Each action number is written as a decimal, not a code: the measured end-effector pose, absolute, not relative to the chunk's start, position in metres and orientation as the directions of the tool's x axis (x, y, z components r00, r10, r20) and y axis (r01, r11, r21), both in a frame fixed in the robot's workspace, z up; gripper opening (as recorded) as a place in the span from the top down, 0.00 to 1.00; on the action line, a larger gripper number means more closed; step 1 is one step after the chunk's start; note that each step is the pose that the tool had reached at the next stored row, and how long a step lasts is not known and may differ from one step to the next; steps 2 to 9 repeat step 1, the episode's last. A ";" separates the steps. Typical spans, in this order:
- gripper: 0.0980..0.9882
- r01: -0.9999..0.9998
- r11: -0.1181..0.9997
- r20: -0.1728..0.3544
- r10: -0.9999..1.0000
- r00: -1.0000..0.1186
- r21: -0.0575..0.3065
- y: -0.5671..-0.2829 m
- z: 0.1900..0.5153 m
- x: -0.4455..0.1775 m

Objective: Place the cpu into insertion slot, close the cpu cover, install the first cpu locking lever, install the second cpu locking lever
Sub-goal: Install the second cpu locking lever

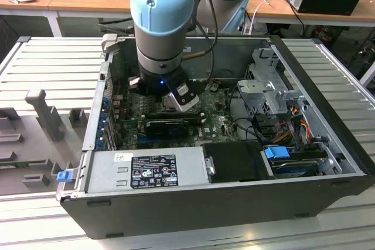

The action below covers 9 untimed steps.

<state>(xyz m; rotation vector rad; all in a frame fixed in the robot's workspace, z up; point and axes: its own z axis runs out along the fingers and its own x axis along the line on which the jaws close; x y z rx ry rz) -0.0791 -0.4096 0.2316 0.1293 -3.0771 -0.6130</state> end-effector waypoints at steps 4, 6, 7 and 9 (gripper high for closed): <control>0.99 -0.080 0.920 -0.015 -0.081 -0.997 0.383 -0.410 0.232 -0.079; 0.99 -0.080 0.920 -0.015 -0.081 -0.997 0.383 -0.410 0.232 -0.079; 0.99 -0.080 0.920 -0.015 -0.081 -0.997 0.383 -0.410 0.232 -0.079; 0.99 -0.080 0.920 -0.015 -0.081 -0.997 0.383 -0.410 0.232 -0.079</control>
